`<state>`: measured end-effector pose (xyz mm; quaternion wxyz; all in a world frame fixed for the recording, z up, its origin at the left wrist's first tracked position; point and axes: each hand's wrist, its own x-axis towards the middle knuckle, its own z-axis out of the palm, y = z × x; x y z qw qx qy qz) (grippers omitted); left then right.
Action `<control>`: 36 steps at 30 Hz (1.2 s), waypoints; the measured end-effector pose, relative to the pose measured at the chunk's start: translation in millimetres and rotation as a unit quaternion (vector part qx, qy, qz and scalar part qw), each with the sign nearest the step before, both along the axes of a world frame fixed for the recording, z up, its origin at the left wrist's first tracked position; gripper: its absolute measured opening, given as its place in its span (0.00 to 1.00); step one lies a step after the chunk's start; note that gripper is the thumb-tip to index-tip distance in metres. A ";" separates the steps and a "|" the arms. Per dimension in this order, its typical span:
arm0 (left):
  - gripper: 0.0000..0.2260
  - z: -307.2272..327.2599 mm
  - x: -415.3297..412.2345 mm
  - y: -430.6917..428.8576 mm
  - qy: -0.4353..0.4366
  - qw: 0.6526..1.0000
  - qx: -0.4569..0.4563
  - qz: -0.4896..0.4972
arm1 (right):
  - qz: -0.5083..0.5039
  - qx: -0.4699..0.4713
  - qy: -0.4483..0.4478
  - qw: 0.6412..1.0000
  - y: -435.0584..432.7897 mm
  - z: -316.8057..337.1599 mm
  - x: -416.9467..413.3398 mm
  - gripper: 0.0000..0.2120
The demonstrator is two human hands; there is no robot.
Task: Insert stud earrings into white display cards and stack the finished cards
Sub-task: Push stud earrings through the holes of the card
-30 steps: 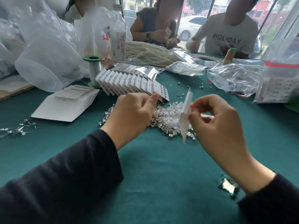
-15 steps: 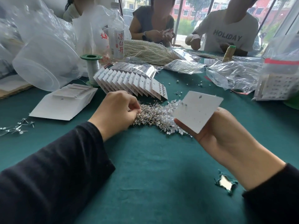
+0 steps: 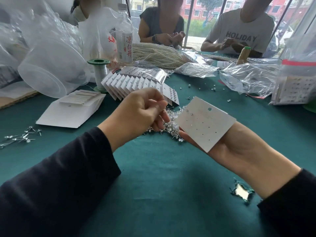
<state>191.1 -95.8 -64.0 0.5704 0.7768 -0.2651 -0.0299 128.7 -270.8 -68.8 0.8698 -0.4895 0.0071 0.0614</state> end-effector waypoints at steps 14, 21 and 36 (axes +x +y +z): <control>0.11 -0.3 -20.6 -13.1 0.203 0.973 -0.105 -0.036 | -0.005 -0.061 0.029 0.998 2.3 -0.7 -1.4 0.14; 0.10 2.1 -20.9 -13.2 0.308 0.937 -0.150 -0.075 | -0.031 -0.066 0.041 0.996 3.0 -3.3 -0.9 0.10; 0.02 -0.9 -23.4 -15.5 0.290 0.950 -0.097 -0.061 | -0.055 -0.171 0.002 0.984 7.3 0.9 -6.0 0.20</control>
